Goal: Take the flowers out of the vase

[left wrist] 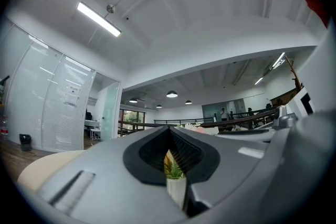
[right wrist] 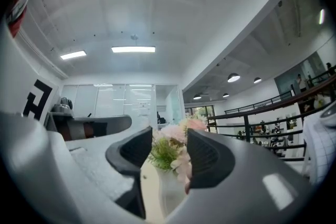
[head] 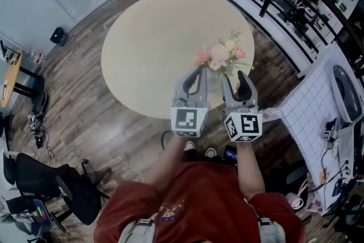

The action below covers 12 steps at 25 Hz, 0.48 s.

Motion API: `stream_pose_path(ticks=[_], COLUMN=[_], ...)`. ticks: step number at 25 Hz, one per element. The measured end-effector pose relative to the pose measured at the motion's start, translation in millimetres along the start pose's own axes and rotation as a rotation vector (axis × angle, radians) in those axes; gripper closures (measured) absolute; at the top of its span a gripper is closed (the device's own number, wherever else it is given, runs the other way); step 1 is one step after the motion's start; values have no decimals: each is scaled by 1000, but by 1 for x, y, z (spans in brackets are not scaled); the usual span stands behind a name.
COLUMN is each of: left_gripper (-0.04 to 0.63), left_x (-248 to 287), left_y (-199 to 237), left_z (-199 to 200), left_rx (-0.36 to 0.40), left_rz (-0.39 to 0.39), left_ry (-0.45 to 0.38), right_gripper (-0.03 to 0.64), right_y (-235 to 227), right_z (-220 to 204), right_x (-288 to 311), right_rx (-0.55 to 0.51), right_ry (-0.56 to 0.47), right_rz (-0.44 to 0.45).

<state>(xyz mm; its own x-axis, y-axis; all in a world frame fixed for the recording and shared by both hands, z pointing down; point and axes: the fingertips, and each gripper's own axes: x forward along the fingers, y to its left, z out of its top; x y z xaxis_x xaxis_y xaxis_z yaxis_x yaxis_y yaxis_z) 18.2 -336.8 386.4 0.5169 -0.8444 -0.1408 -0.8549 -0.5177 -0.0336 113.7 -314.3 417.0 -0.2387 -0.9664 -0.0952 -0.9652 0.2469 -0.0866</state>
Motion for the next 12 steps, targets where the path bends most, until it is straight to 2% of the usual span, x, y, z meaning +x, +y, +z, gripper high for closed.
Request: stream_pose_path(ticks=[12], left_gripper=[591], left_x=[-6], left_y=[9], left_z=[-7], left_rx=[9], left_rz=[34], left_ry=[16], right_gripper=[303], right_y=[7], right_z=[-70], right_x=[7], right_rx=[0], right_ry=[182], right_rz=[33])
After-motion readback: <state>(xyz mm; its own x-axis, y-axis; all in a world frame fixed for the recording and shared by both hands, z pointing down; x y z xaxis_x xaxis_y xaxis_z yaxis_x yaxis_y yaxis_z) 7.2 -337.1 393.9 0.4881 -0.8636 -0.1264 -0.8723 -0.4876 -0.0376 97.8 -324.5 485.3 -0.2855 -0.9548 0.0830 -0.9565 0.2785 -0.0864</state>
